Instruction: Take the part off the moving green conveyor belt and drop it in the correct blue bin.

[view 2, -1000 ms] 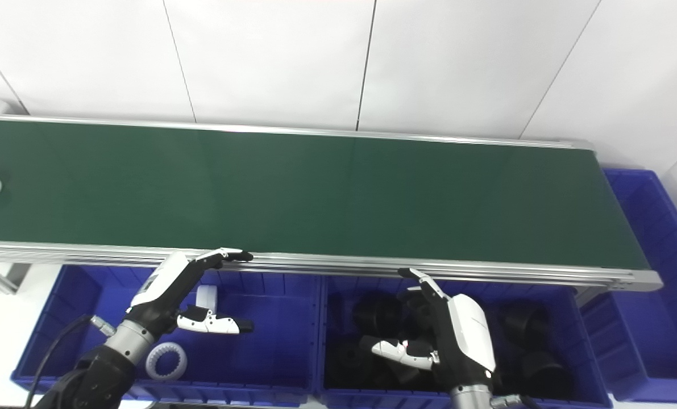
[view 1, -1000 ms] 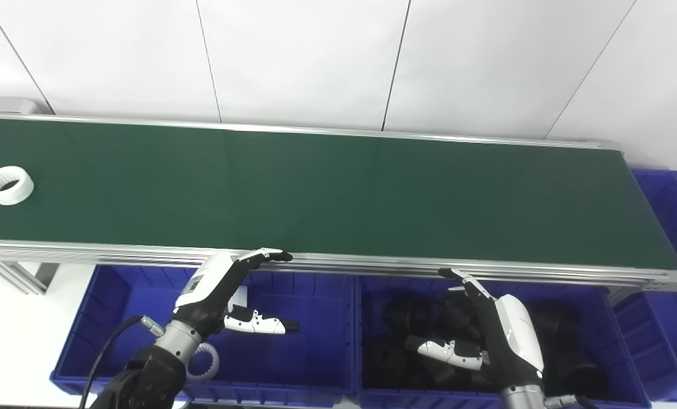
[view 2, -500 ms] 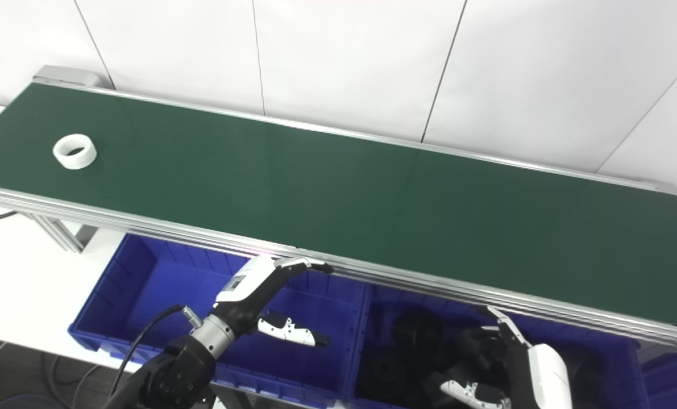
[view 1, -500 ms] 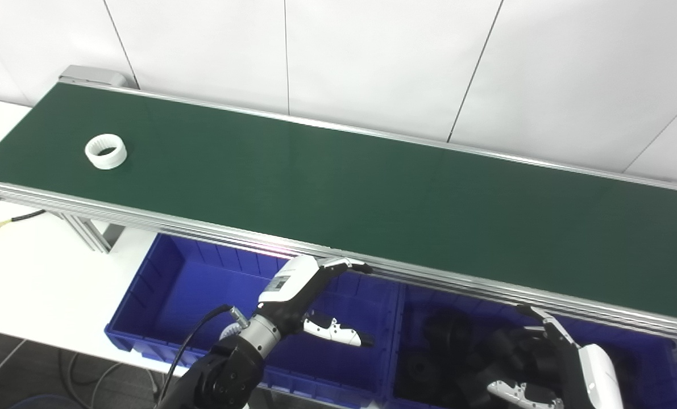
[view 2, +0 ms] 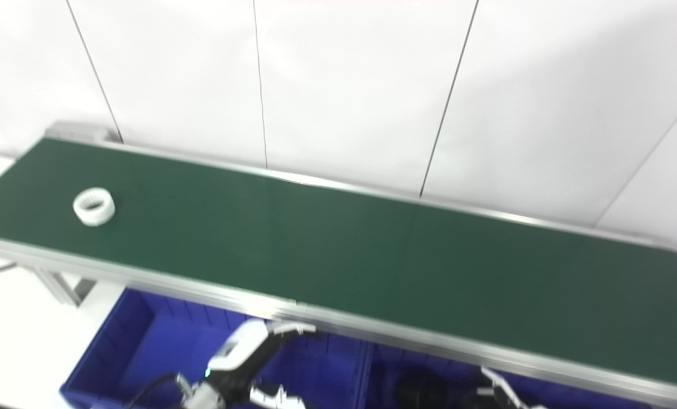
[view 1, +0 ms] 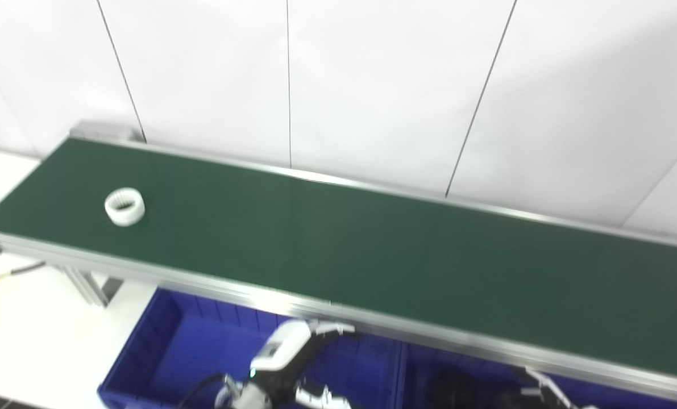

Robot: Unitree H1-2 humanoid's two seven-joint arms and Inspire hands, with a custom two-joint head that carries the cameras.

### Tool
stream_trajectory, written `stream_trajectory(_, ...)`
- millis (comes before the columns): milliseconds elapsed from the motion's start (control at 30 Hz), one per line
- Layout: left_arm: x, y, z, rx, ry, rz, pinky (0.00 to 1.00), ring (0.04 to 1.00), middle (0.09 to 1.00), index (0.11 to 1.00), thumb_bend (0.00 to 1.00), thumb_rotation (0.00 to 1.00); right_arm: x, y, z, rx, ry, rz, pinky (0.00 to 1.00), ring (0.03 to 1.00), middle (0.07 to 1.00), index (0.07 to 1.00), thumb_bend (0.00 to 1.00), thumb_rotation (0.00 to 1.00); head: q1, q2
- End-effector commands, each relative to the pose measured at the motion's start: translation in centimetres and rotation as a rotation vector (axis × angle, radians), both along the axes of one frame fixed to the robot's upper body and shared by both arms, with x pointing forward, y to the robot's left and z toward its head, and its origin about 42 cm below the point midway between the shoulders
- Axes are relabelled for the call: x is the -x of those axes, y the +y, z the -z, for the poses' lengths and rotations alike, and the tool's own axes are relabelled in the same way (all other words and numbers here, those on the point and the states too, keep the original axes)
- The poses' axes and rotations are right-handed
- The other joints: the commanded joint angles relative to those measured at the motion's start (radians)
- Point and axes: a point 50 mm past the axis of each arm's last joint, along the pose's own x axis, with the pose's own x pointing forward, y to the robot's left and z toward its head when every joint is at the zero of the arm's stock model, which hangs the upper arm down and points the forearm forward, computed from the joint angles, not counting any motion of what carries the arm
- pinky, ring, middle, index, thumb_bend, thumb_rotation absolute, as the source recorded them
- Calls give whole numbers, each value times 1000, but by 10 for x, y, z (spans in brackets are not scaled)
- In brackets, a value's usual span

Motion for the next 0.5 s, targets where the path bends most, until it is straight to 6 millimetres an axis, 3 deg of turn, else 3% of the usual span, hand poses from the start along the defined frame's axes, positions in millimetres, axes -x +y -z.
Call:
stream_trajectory(0, -8, 0, -9, 17, -68, 9, 894, 848, 813, 775, 919, 497, -1, 0, -5, 5, -21, 6, 571, 615, 632, 787, 800, 101, -1, -4)
stream_trajectory(467, -10, -1, -6, 14, -70, 6, 872, 845, 809, 773, 931, 509, -1, -2, 0, 2, -16, 5, 587, 618, 635, 790, 798, 108, 18, -11)
